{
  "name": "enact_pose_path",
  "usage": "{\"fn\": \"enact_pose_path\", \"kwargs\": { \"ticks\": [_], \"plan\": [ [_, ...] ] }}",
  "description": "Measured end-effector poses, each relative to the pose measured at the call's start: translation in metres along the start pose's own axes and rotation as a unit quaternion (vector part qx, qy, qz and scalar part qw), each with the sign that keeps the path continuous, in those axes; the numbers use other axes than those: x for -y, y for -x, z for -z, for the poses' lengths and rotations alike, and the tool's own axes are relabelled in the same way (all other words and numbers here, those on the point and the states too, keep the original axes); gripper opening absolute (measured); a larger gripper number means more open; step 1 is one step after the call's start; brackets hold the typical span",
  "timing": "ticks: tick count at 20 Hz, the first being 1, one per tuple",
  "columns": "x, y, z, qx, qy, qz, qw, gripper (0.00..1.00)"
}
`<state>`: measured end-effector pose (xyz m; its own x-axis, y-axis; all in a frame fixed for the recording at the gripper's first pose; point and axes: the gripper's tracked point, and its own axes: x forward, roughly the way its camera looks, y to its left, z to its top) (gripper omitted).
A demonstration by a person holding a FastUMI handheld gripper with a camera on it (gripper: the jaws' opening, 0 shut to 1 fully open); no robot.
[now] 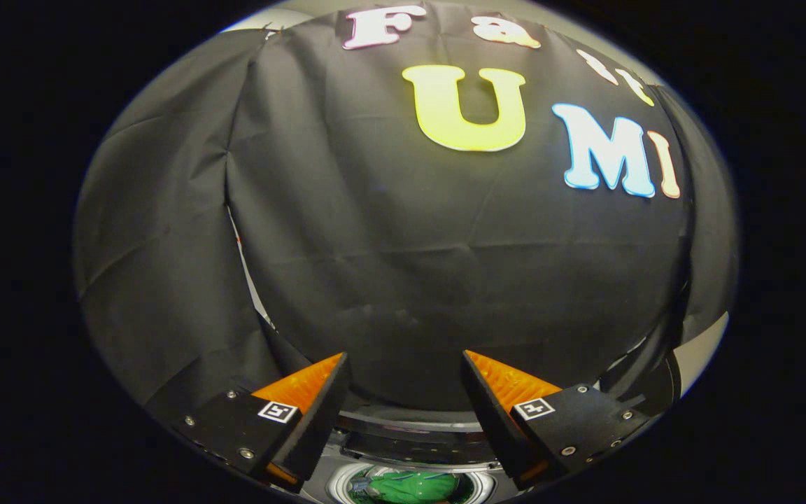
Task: Put the clothes into the washing machine and then close the washing machine lid.
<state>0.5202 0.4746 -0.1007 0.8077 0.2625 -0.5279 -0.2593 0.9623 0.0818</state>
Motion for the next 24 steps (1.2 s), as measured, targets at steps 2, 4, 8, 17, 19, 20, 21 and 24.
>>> {"fn": "enact_pose_path", "kwargs": {
  "ticks": [2, 4, 8, 17, 19, 20, 21, 24],
  "plan": [
    [0.003, -0.005, 0.011, -0.026, 0.003, 0.007, 1.0, 0.96],
    [0.006, -0.01, 0.015, -0.031, -0.005, 0.007, 0.999, 0.97],
    [0.005, -0.009, 0.023, -0.059, -0.025, 0.002, 0.998, 0.97],
    [-0.004, 0.016, 0.036, -0.035, -0.018, -0.011, 0.999, 0.97],
    [-0.003, 0.018, 0.037, -0.031, -0.016, -0.011, 0.999, 0.96],
    [-0.003, 0.019, 0.039, -0.032, -0.016, -0.011, 0.999, 0.96],
    [-0.004, 0.021, 0.04, -0.03, -0.016, -0.011, 0.999, 0.96],
    [-0.008, 0.034, 0.05, -0.023, -0.012, -0.016, 1.0, 0.96]
  ]
}}
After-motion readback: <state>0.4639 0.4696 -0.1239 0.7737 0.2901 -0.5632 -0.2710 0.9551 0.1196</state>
